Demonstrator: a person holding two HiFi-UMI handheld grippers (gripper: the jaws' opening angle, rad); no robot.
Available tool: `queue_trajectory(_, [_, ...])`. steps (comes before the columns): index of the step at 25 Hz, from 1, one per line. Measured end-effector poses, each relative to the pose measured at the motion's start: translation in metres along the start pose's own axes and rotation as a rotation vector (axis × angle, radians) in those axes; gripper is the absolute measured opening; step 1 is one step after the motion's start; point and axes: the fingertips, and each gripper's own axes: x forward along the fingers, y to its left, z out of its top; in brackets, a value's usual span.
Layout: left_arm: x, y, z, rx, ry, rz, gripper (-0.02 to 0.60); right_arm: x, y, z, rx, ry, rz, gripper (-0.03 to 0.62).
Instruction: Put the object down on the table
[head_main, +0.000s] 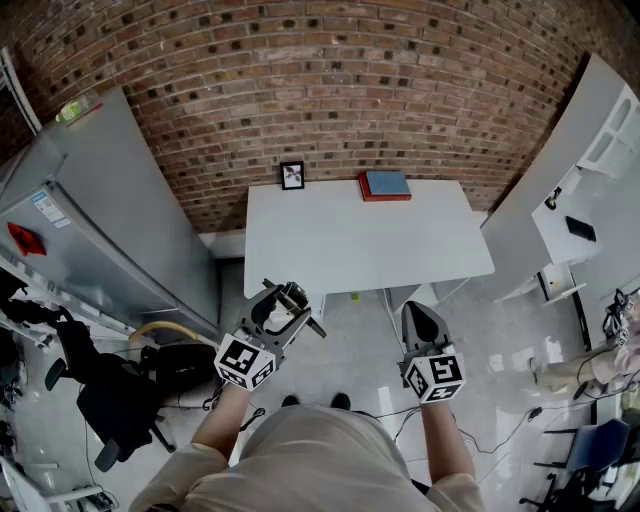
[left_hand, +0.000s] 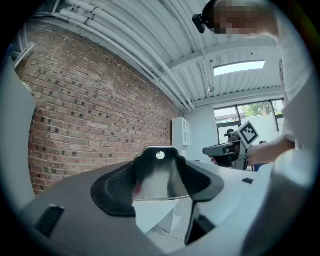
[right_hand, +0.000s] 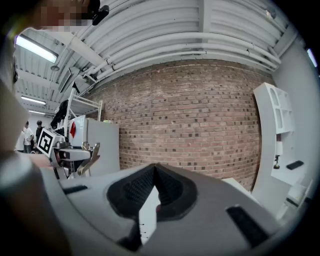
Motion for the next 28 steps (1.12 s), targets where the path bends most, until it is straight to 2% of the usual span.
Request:
queue_trajectory(15, [0.005, -0.016, -0.002, 0.001, 0.004, 0.013, 0.275, -0.007, -0.01, -0.006, 0.016, 0.006, 0.022, 0.002])
queue_trajectory(28, [0.038, -0.035, -0.006, 0.0, 0.006, 0.07, 0.275, 0.0, -0.057, -0.017, 0.017, 0.021, 0.061, 0.002])
